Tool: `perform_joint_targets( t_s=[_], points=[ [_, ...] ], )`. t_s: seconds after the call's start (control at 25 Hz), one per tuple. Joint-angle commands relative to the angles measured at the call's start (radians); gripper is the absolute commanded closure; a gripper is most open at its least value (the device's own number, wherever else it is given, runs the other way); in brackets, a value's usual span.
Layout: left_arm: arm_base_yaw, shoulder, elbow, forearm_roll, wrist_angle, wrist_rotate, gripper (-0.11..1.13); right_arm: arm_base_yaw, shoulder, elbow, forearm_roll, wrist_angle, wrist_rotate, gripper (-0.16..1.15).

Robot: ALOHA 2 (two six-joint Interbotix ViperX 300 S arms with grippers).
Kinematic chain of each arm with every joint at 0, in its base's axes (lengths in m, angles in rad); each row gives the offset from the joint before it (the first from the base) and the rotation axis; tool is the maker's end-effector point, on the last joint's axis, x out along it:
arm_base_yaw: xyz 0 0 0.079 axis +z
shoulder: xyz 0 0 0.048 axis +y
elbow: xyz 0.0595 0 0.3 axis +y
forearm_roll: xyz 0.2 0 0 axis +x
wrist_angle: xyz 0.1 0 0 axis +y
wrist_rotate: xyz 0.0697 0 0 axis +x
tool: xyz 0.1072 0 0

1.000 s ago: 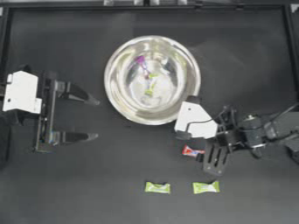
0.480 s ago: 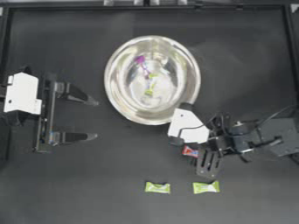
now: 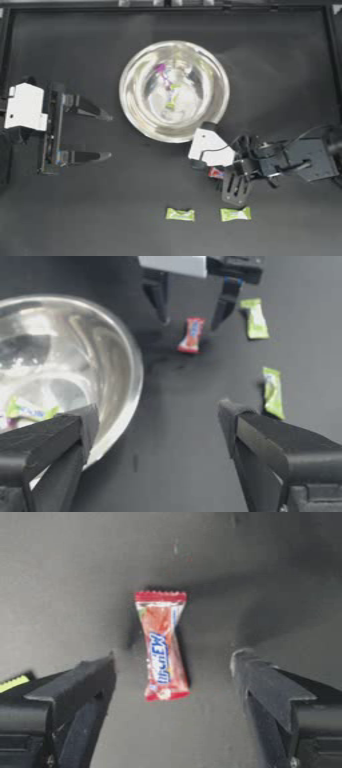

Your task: Put candies in bowl

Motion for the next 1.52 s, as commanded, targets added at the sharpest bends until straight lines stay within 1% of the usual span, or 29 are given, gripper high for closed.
perform_joint_targets(
  t_s=[0.04, 0.32, 0.44, 0.52, 0.6, 0.76, 0.8, 0.84, 1.04, 1.2, 1.24, 1.36, 1.44, 1.52],
  points=[
    [0.0, -0.011, -0.009, -0.002, -0.005, 0.008, 0.01, 0.002, -0.003, -0.021, -0.005, -0.012, 0.002, 0.01],
    [0.0, -0.011, -0.009, -0.002, -0.006, 0.008, 0.01, -0.003, 0.014, -0.021, -0.002, -0.02, 0.002, 0.01],
    [0.0, -0.011, -0.008, -0.002, -0.005, 0.008, 0.01, -0.005, 0.023, -0.023, 0.002, -0.026, 0.002, 0.03],
    [0.0, -0.011, -0.006, -0.002, -0.006, 0.006, 0.01, -0.005, 0.026, -0.023, 0.005, -0.031, 0.002, 0.07],
    [0.0, -0.011, -0.005, -0.002, -0.005, 0.006, 0.01, -0.003, 0.026, -0.023, 0.005, -0.032, 0.002, 0.17],
    [0.0, -0.014, -0.003, -0.002, -0.006, 0.006, 0.01, -0.003, 0.029, -0.023, 0.006, -0.032, 0.002, 0.52],
    [0.0, -0.014, -0.003, 0.0, -0.006, 0.006, 0.01, -0.003, 0.029, -0.023, 0.009, -0.032, 0.0, 0.59],
    [0.0, -0.014, -0.002, -0.002, -0.006, 0.006, 0.01, -0.003, 0.029, -0.025, 0.011, -0.032, 0.0, 0.64],
    [0.0, -0.015, 0.003, 0.0, -0.006, 0.006, 0.01, 0.0, 0.02, -0.046, 0.006, -0.031, -0.015, 0.63],
    [0.0, -0.015, 0.005, -0.002, -0.006, 0.006, 0.01, 0.002, -0.025, -0.075, -0.003, -0.005, -0.029, 0.63],
    [0.0, -0.015, 0.006, -0.002, -0.005, 0.006, 0.01, 0.0, -0.038, -0.083, -0.012, 0.009, -0.034, 0.63],
    [0.0, -0.015, 0.008, 0.0, -0.008, 0.006, 0.01, -0.005, -0.089, -0.106, -0.071, 0.048, -0.034, 0.63],
    [0.0, -0.015, 0.008, -0.002, -0.009, 0.006, 0.01, -0.017, -0.12, -0.115, -0.11, 0.055, -0.035, 0.63],
    [0.0, -0.015, 0.012, -0.002, -0.011, 0.005, 0.01, -0.038, -0.146, -0.12, -0.138, 0.055, -0.037, 0.63]
  ],
)
